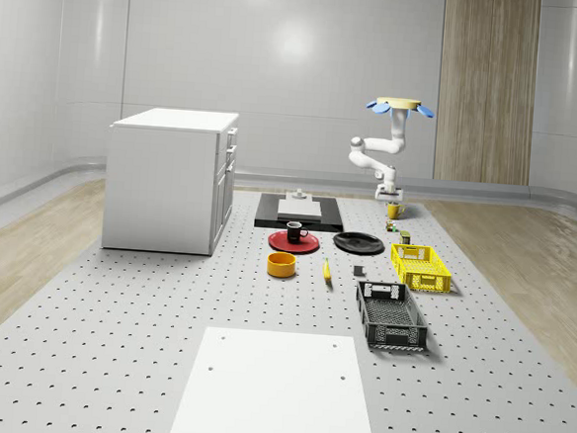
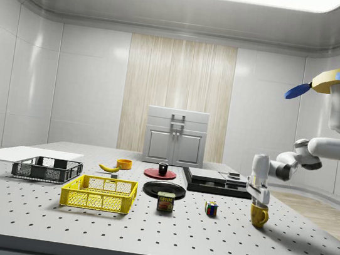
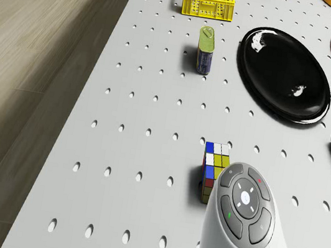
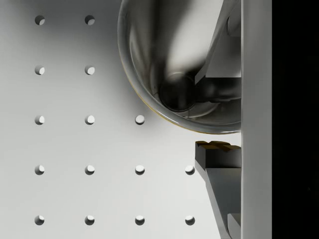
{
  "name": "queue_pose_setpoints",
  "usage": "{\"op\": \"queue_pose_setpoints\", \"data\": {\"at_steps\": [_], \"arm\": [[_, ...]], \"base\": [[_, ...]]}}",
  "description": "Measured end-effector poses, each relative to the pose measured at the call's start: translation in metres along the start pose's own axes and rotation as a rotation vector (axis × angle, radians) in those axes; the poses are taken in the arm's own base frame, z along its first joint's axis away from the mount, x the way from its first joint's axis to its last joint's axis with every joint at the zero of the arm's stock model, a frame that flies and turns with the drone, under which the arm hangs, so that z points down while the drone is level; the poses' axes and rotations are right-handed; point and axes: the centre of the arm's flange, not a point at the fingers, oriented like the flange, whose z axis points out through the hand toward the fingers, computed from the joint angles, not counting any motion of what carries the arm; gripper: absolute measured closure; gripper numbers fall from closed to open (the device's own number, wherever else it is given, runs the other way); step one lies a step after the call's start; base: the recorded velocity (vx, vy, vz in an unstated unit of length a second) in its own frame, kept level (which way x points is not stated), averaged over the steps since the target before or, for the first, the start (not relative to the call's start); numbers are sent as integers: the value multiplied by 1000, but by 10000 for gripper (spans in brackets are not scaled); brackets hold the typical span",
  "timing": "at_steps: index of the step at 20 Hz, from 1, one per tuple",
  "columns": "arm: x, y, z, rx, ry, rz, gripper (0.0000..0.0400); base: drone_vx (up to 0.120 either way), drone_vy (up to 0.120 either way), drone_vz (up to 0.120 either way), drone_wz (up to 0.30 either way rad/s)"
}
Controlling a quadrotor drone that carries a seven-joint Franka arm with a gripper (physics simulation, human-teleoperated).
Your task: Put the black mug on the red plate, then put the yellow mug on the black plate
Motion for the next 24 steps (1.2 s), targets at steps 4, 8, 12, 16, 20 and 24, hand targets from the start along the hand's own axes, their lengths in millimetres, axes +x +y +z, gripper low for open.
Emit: {"op": "queue_pose_setpoints", "data": {"at_steps": [4, 8, 12, 16, 20, 24], "arm": [[0, 0, -15, 0, 0, 0, 289], [0, 0, -23, 0, 0, 0, 290], [0, 0, -27, 0, 0, 0, 290], [0, 0, -28, 0, 0, 0, 290], [0, 0, -29, 0, 0, 0, 290], [0, 0, -29, 0, 0, 0, 290]], "base": [[0, 0, 120, 0], [70, -60, 120, 0], [120, -120, 30, 0], [120, -120, 30, 0], [120, -120, 10, 0], [120, -120, 0, 0]]}}
